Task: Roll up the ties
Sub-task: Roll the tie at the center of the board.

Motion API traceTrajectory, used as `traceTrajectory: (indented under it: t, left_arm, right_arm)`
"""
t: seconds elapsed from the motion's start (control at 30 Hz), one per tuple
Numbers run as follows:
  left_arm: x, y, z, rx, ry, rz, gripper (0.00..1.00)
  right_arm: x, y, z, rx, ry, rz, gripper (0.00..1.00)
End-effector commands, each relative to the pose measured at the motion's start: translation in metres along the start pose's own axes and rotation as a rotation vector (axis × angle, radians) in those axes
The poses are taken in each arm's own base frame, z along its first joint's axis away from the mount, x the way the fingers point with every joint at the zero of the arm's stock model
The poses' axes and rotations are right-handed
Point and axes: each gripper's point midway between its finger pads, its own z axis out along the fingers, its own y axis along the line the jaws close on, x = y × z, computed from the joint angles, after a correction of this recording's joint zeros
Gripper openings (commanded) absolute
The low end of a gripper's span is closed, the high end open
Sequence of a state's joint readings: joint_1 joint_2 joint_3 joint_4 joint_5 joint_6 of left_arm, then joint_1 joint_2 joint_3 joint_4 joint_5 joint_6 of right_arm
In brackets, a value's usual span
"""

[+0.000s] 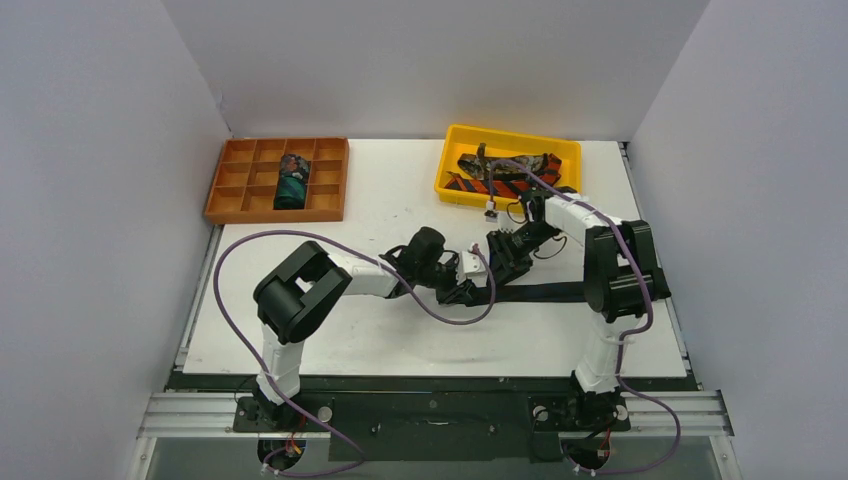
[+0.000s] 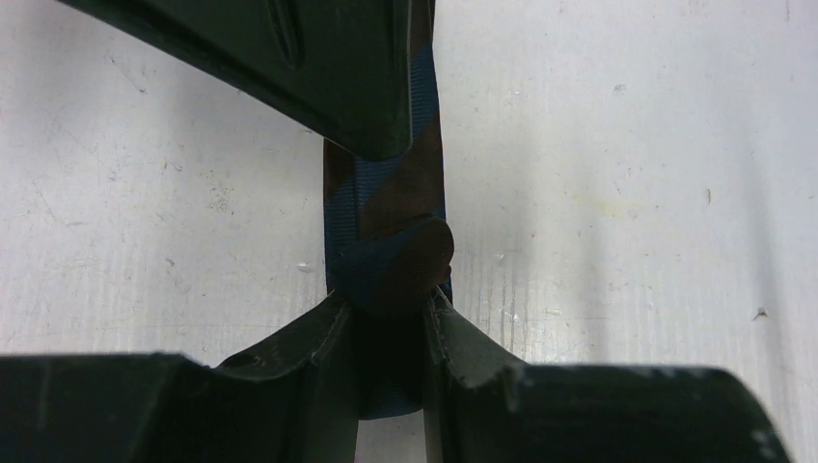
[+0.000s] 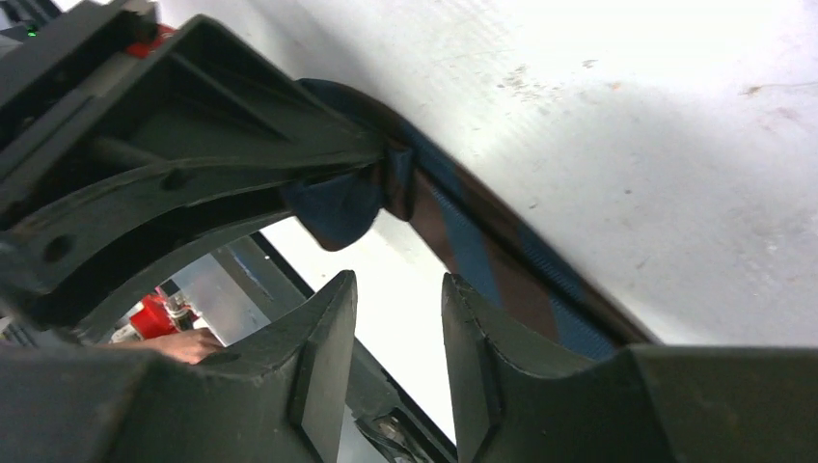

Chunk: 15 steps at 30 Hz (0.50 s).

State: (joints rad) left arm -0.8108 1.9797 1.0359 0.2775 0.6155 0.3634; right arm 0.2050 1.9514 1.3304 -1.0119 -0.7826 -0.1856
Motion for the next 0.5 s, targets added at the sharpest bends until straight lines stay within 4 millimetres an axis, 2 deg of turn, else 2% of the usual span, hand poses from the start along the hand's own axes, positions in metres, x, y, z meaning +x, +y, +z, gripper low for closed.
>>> traceTrajectory:
  t: [0.0, 0.23, 0.47]
  left_arm:
    - [0.068, -0.021, -0.003, 0.056, 0.226, -0.114, 0.20]
    - [0.069, -0.021, -0.002, 0.062, 0.236, -0.119, 0.20]
    - [0.067, -0.020, -0.001, 0.063, 0.235, -0.117, 0.20]
  right_arm:
    - [-0.005, 0.032, -0.014, -0.094, -0.044, -0.046, 0.36]
    - [-0.010, 0.038, 0.004, -0.098, -0.020, -0.041, 0.39]
    - [-0.018, 0.022, 0.022, -0.030, -0.027, -0.030, 0.35]
